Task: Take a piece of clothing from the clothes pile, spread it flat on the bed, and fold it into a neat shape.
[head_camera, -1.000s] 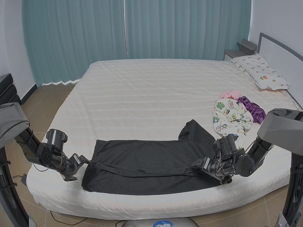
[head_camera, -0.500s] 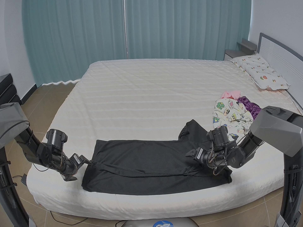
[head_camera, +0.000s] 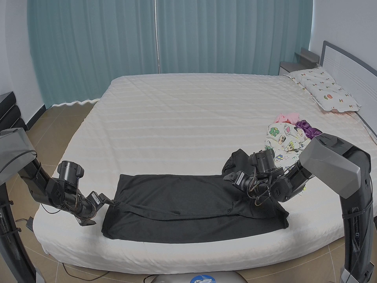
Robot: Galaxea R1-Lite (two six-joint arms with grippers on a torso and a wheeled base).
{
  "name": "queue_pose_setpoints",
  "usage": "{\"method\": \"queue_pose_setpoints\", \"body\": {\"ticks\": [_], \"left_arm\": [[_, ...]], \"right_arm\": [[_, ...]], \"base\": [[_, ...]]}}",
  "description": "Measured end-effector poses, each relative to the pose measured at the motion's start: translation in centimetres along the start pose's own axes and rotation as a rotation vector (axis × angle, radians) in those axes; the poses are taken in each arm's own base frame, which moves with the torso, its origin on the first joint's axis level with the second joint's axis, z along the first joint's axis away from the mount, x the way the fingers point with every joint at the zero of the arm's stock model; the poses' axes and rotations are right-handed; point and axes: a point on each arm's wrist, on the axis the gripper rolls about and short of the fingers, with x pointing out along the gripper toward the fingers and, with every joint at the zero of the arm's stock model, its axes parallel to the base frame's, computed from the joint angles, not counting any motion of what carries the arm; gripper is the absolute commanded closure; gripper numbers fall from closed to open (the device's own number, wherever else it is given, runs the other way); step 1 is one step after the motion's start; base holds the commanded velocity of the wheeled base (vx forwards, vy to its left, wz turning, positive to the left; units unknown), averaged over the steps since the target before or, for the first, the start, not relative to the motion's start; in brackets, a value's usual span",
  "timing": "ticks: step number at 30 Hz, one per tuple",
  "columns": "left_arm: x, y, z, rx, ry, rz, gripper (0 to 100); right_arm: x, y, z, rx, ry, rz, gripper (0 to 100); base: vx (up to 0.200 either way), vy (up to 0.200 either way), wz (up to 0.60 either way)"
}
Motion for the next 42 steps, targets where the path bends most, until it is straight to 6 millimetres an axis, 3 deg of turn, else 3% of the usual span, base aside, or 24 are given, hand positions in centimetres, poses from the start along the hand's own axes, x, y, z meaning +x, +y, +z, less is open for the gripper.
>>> {"method": "queue_pose_setpoints", "body": {"ticks": [6,23,42], "left_arm": [[0.0,0.0,0.0,0.0,0.0,0.0,0],[0.0,0.0,0.0,0.001,-0.001,-0.001,0],[0.0,-0.2,0.1,0.004,-0.006,-0.008,0]], "right_arm": [[-1.2,-1.0,1.2,0.019,-0.039,-0.002,0],[-9.8,-8.2,1.7,-0.037,0.031,-0.058,0],[-10.4,-10.9,-1.0,-0.129,0.162,-0.045,0]], "base": [[0.0,0.0,0.0],[0.0,0.0,0.0],[0.0,0.0,0.0]]}}
